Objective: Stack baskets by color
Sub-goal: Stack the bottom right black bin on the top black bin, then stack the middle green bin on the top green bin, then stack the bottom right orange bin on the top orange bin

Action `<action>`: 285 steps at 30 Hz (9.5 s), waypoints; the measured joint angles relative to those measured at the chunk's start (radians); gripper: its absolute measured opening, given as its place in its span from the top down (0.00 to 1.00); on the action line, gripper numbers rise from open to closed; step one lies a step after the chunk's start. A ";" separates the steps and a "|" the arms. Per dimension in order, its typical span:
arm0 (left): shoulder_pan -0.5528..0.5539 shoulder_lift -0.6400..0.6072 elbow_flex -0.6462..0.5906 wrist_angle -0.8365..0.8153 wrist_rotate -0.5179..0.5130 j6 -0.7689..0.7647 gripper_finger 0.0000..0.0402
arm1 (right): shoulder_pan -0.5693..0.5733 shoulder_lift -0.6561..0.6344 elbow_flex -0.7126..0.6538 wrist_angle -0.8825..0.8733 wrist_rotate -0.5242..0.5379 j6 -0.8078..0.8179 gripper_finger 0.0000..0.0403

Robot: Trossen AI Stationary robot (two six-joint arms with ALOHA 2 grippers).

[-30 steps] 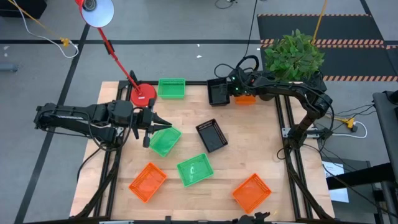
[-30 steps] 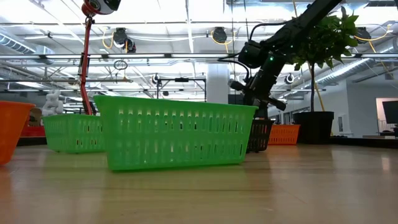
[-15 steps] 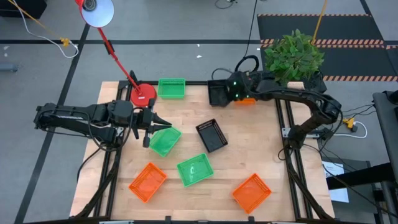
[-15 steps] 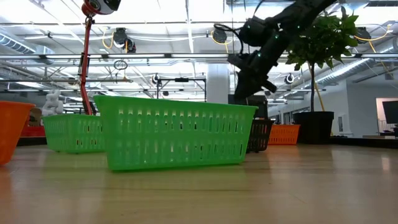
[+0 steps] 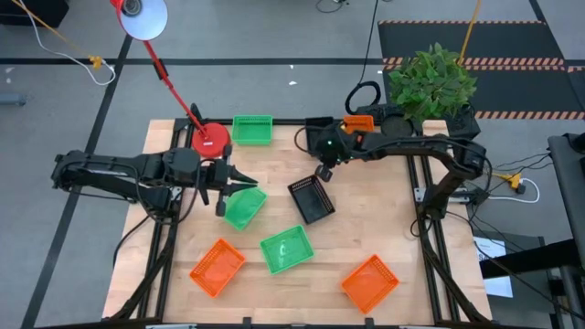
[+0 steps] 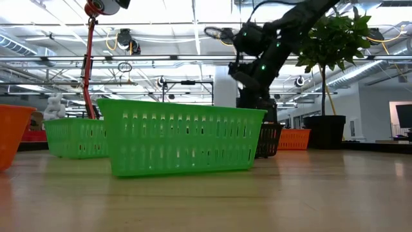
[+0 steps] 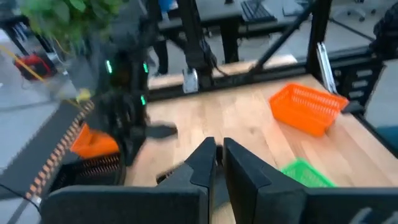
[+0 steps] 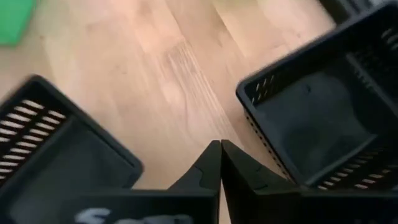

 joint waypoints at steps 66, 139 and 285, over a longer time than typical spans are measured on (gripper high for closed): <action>-0.135 0.124 -0.001 -0.218 -0.167 -0.449 0.88 | 0.521 -0.337 -0.005 -0.266 0.166 -0.026 1.00; -0.040 0.537 0.478 -0.915 -0.512 -0.033 0.98 | 0.506 -0.583 -0.183 -0.304 0.202 -0.028 1.00; 0.638 0.454 0.041 -0.151 -0.224 0.445 0.47 | 0.618 -0.622 -0.183 -0.354 0.205 0.012 1.00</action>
